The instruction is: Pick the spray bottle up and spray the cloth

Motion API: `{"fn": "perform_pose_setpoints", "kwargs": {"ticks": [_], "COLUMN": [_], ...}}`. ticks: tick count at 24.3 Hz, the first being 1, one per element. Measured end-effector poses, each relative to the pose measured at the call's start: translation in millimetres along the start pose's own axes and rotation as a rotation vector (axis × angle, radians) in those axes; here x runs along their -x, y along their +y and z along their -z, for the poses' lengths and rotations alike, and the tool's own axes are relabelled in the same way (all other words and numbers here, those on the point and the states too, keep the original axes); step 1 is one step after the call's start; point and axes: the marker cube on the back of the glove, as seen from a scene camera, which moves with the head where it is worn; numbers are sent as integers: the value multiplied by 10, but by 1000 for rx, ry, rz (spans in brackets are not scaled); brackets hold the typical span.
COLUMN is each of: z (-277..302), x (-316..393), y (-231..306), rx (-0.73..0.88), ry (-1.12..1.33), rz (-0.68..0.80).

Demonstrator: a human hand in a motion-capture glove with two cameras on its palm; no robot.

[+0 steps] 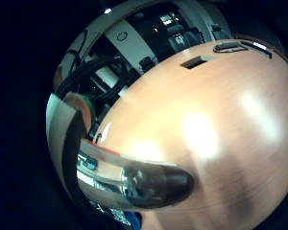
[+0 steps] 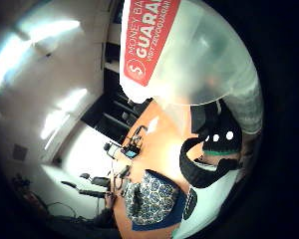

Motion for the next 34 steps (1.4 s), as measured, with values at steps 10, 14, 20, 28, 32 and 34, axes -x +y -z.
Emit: {"fn": "perform_pose_setpoints", "kwargs": {"ticks": [10, 14, 20, 28, 32, 34], "z": [-138, -141, -270, -480, -534, -546], "x": [744, 818, 879, 808, 705, 640], "y": [157, 265, 514, 889, 1042, 1143], "rx": [114, 189, 336, 519, 567, 590], "ry": [295, 432, 566, 840, 963, 990], "rz": [419, 590, 771, 1058, 1153, 1172]}}
